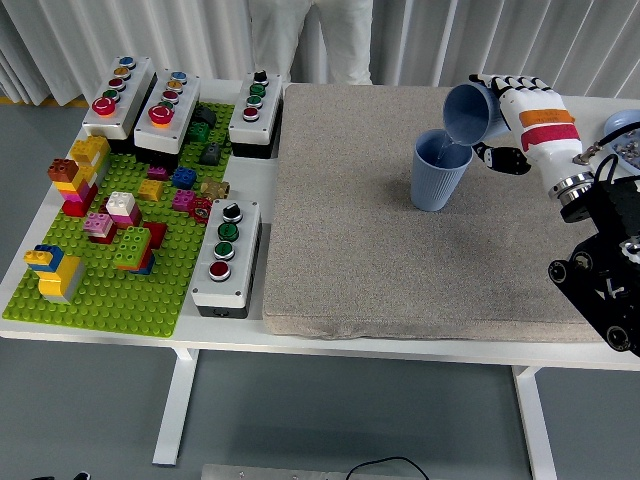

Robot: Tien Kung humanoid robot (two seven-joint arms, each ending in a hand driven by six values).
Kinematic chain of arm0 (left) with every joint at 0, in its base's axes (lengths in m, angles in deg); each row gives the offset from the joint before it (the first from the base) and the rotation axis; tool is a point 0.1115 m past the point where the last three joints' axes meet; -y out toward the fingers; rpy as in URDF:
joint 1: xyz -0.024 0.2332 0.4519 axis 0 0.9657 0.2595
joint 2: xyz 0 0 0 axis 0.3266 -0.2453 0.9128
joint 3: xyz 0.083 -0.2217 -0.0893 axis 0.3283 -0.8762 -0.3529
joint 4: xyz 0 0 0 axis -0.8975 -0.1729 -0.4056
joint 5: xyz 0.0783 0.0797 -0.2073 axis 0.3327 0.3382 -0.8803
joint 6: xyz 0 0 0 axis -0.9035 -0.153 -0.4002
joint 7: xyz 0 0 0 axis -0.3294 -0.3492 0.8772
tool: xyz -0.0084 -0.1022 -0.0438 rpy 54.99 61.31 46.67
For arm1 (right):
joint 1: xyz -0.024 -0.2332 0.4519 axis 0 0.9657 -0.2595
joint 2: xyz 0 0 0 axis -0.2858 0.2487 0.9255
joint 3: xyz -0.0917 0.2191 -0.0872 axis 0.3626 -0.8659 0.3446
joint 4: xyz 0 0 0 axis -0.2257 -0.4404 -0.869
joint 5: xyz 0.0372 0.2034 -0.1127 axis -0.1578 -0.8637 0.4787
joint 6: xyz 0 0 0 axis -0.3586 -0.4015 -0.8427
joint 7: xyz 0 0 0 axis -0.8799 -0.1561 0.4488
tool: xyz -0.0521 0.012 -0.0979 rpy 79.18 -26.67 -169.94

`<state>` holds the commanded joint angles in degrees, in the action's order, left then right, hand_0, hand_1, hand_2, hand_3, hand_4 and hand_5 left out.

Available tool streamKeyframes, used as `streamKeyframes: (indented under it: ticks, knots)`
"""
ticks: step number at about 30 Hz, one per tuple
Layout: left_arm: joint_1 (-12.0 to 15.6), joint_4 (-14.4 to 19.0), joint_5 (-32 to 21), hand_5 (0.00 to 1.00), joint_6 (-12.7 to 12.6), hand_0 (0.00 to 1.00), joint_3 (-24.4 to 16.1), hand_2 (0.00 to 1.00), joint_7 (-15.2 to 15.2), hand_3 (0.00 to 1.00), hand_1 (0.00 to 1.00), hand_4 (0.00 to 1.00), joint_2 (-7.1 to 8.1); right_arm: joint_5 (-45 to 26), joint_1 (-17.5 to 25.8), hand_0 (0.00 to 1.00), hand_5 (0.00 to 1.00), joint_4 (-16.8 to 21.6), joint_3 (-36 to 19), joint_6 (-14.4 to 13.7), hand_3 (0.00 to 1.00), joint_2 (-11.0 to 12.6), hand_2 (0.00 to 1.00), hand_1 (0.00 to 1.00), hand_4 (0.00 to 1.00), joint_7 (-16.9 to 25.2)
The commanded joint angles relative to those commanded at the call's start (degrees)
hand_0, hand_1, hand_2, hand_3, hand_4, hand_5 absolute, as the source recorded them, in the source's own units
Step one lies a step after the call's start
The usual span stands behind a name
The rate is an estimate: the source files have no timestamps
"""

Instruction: Pick cup pour cup place

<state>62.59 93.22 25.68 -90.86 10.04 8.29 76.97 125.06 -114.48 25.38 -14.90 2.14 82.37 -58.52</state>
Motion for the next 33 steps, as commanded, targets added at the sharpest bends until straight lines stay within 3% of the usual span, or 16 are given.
streamKeyframes:
  ticks: [33]
  knots:
    - [-0.25,0.0,0.06,0.888,-0.02,0.74,-0.1,0.831,0.01,0.664,0.8,0.514,0.03,3.19,-2.86,0.9,0.019,-0.08,4.38,-1.37,0.632,1.95,0.614,0.727,0.628,-3.23]
